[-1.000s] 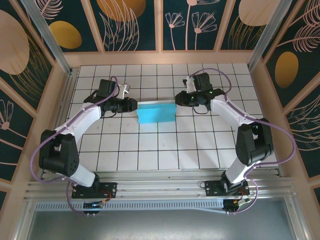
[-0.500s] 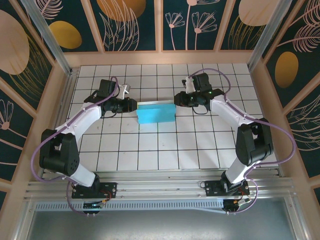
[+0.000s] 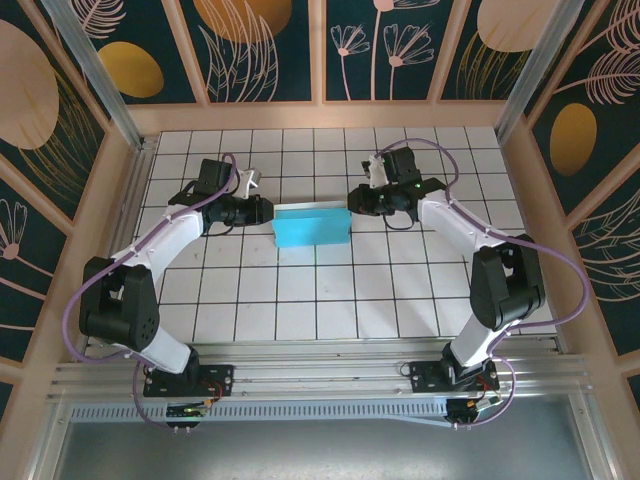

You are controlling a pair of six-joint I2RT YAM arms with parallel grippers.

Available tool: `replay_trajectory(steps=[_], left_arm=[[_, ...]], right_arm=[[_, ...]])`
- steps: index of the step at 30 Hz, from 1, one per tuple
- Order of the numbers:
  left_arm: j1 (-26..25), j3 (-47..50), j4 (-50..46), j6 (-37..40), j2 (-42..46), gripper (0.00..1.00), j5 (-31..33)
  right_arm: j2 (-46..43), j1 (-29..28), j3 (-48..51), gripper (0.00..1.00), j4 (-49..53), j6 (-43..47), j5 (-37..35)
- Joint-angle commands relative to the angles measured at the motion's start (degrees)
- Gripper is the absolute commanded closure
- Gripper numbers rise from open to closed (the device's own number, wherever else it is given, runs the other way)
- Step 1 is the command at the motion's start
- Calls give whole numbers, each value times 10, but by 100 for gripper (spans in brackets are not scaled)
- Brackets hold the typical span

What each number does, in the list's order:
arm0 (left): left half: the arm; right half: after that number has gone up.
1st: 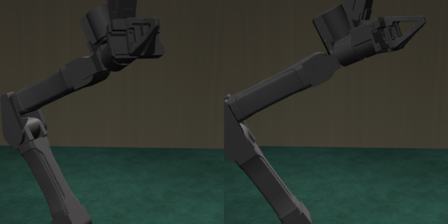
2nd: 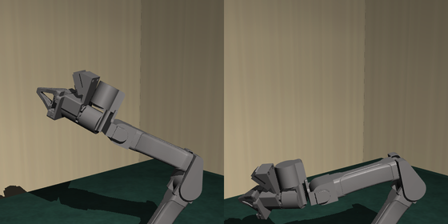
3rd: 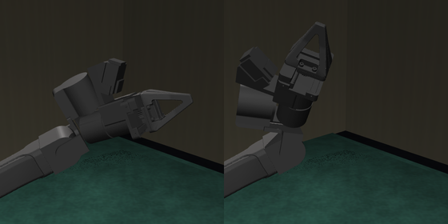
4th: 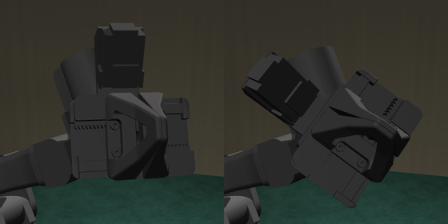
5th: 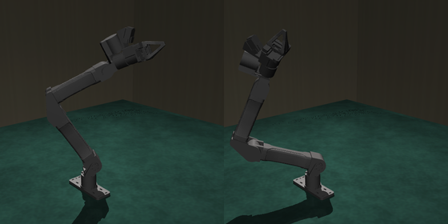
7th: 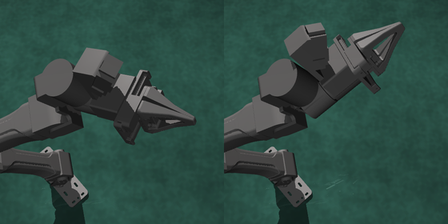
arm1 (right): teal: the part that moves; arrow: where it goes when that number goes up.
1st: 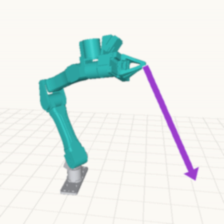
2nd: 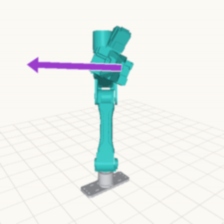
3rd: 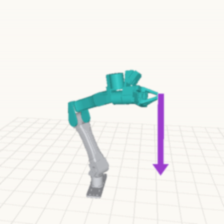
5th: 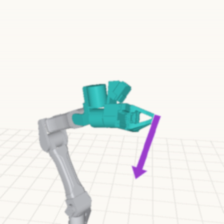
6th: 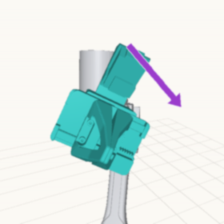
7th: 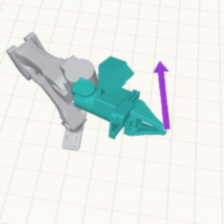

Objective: Fold the paper box

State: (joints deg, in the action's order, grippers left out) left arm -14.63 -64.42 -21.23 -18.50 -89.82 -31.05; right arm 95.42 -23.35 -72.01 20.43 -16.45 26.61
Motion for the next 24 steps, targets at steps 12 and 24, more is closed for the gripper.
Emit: replay_trajectory(steps=[12,24], left_arm=[[-1,12,-1,-4,6,81,-9],[-1,26,-1,-6,11,88,-8]], right_arm=[[-3,-11,11,90,19,7,-24],[-5,-26,24,94,28,23,-59]])
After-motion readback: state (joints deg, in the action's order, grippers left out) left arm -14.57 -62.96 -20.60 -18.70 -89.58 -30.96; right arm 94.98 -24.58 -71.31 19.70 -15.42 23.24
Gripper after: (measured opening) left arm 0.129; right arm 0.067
